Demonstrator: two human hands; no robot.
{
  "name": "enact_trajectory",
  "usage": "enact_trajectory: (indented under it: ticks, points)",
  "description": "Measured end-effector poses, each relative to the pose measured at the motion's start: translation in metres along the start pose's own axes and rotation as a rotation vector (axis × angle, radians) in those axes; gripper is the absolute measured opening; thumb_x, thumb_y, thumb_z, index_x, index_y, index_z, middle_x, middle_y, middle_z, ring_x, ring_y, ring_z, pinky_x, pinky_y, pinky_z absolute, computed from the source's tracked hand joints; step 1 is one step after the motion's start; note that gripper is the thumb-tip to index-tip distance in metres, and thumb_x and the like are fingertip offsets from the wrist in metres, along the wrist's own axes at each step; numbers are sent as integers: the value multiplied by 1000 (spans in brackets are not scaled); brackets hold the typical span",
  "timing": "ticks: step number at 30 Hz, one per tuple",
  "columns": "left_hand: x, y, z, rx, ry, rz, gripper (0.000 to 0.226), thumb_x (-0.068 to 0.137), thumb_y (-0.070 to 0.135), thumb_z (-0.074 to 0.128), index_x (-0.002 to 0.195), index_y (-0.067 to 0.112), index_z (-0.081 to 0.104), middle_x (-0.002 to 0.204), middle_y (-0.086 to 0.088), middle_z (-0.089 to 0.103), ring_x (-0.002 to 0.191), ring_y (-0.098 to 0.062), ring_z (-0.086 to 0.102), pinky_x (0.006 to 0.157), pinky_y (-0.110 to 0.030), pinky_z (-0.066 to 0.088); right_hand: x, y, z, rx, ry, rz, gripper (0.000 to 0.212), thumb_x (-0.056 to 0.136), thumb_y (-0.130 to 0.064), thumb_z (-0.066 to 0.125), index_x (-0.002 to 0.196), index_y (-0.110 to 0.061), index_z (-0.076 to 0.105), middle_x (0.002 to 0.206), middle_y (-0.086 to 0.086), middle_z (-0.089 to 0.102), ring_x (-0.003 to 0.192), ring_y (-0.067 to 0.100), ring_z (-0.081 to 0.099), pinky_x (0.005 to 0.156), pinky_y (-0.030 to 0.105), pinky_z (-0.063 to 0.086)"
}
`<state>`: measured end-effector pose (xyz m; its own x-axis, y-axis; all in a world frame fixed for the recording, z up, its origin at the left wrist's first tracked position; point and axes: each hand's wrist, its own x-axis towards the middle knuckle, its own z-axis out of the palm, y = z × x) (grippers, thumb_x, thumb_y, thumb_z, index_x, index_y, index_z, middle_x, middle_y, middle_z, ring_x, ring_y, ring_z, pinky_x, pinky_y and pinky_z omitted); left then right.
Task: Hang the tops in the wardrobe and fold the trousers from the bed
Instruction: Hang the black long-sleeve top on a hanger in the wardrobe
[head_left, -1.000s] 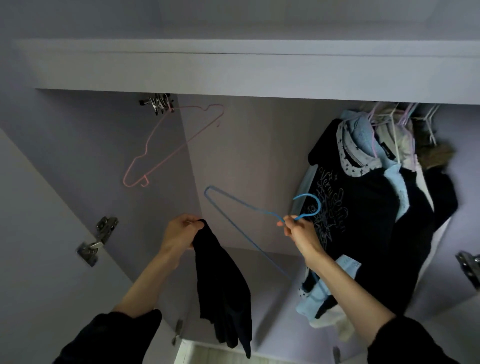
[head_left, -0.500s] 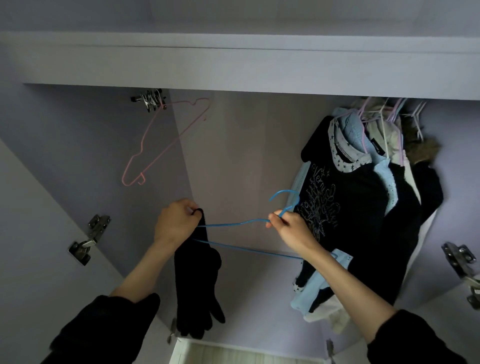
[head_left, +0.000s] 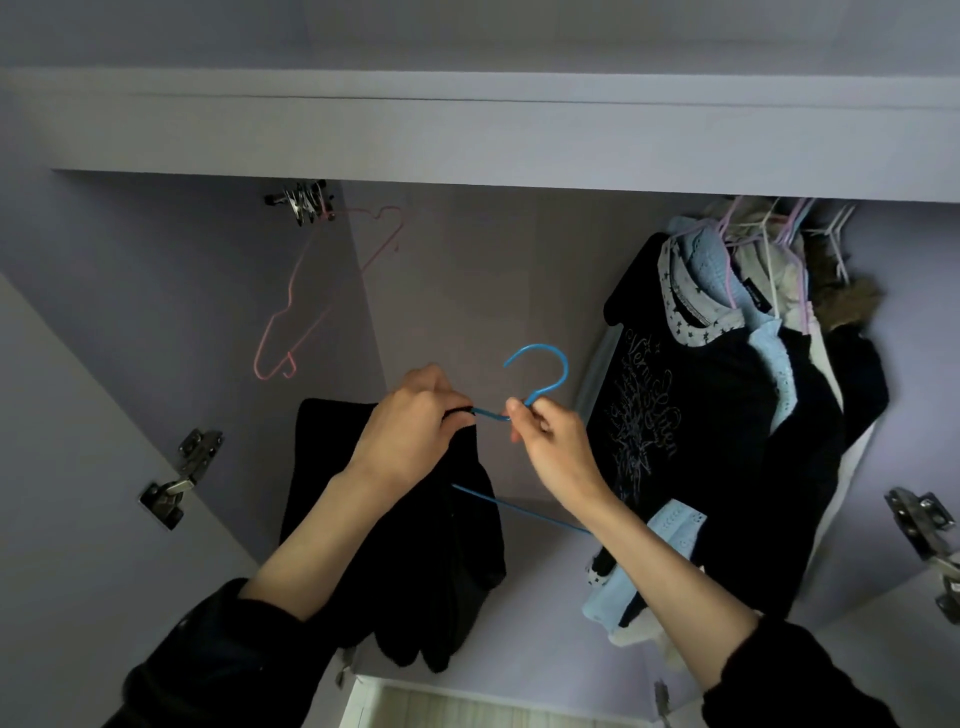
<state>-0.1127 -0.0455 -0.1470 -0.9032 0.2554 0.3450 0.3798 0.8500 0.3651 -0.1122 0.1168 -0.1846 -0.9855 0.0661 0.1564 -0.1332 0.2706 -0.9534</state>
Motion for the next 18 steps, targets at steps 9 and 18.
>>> enact_trajectory:
  ticks: [9, 18]
  points:
    - [6, -7, -1, -47, -78, -183, 20, 95, 12, 48, 104, 8, 66, 101, -12, 64, 92, -31, 59, 78, -41, 48, -15, -2, -9, -460, 225, -648, 15, 88, -19, 59, 85, -6, 67, 86, 8, 58, 83, 21, 53, 75, 31, 40]
    - [12, -1, -31, -102, 204, 0, 16, 91, 6, 56, 100, 2, 68, 96, -15, 66, 89, -29, 61, 77, -20, 39, -39, 89, 6, -1045, -764, 18, 60, 95, -48, 43, 146, -24, 25, 135, 10, 49, 120, 31, 50, 95, 38, 41]
